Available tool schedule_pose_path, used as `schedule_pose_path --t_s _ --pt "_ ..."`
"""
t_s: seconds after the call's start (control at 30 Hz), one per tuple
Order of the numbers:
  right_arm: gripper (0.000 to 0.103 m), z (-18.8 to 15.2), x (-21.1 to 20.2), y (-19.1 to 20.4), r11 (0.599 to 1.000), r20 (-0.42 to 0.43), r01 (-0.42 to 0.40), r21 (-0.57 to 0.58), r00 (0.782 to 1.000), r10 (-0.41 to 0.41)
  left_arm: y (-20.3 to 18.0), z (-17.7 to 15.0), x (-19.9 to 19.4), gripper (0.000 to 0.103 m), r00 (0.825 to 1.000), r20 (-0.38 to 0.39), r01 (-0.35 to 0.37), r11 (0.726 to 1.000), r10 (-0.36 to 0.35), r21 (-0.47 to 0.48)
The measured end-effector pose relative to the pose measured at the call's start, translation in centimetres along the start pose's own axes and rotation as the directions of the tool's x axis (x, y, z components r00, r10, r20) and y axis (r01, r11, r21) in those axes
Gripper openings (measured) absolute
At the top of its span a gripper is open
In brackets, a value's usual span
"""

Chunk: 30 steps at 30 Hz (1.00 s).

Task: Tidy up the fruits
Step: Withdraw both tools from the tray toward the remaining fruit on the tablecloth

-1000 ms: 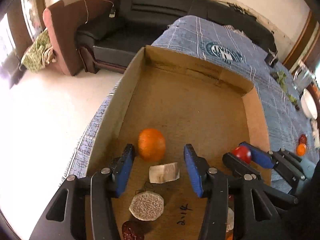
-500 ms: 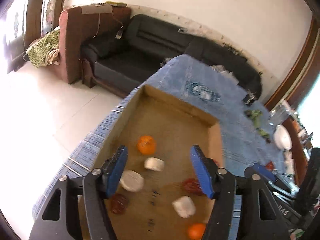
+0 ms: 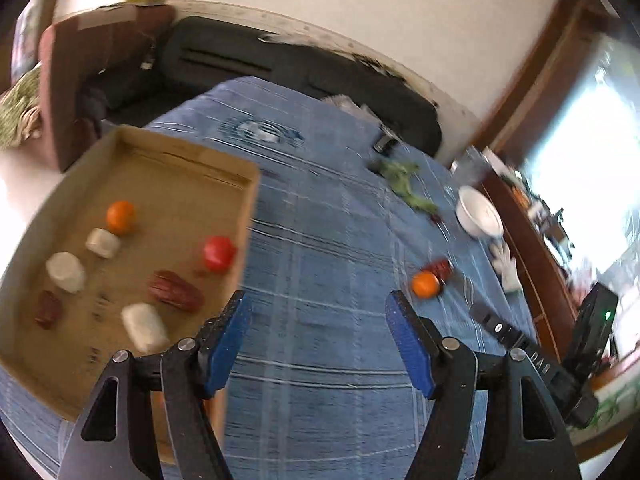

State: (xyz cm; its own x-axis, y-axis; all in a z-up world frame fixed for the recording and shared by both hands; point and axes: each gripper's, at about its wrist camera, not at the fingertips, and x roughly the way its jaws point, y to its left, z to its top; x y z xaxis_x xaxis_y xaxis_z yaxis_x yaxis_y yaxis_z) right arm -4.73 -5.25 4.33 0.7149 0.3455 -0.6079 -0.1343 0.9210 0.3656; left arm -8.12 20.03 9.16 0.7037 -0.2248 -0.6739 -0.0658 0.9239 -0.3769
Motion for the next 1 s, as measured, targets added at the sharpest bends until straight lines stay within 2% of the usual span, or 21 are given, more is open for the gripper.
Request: schedule_pose_path --t_s 0.1,0.2,0.37,0.47,0.7,1.0 --pt "0.070 0.0 -1.1 -2.9 0.998 0.016 0.035 0.043 0.999 -0.036 -2.4 -0.6 1.0 0.069 1.000 -0.016 -0.013 0.999 0.014 0.049" --pt "0.070 -0.3 -1.6 -5.3 0.995 0.011 0.055 0.081 0.998 -0.056 -4.8 -1.3 1.8 0.069 0.998 -0.006 -0.061 0.991 0.062 0.117" --pt "0.070 -0.8 -1.7 -7.8 0.991 0.009 0.085 0.108 0.996 -0.086 -7.5 -2.4 3.0 0.069 0.988 0.030 -0.157 0.960 0.154 0.232" --pt "0.070 -1.2 -1.7 -8.5 0.989 0.008 0.098 0.107 0.995 -0.100 -8.1 -3.0 3.6 0.069 0.983 0.028 -0.183 0.946 0.182 0.267" --pt "0.070 -1.9 -0.3 -9.2 0.988 -0.008 0.115 0.106 0.993 -0.115 -8.6 -3.4 4.8 0.069 0.969 0.039 -0.244 0.921 0.244 0.302" --pt "0.070 -2.4 0.4 -9.4 0.987 -0.024 0.117 0.113 0.993 -0.115 -8.5 -3.5 6.0 0.069 0.970 0.010 -0.235 0.923 0.244 0.306"
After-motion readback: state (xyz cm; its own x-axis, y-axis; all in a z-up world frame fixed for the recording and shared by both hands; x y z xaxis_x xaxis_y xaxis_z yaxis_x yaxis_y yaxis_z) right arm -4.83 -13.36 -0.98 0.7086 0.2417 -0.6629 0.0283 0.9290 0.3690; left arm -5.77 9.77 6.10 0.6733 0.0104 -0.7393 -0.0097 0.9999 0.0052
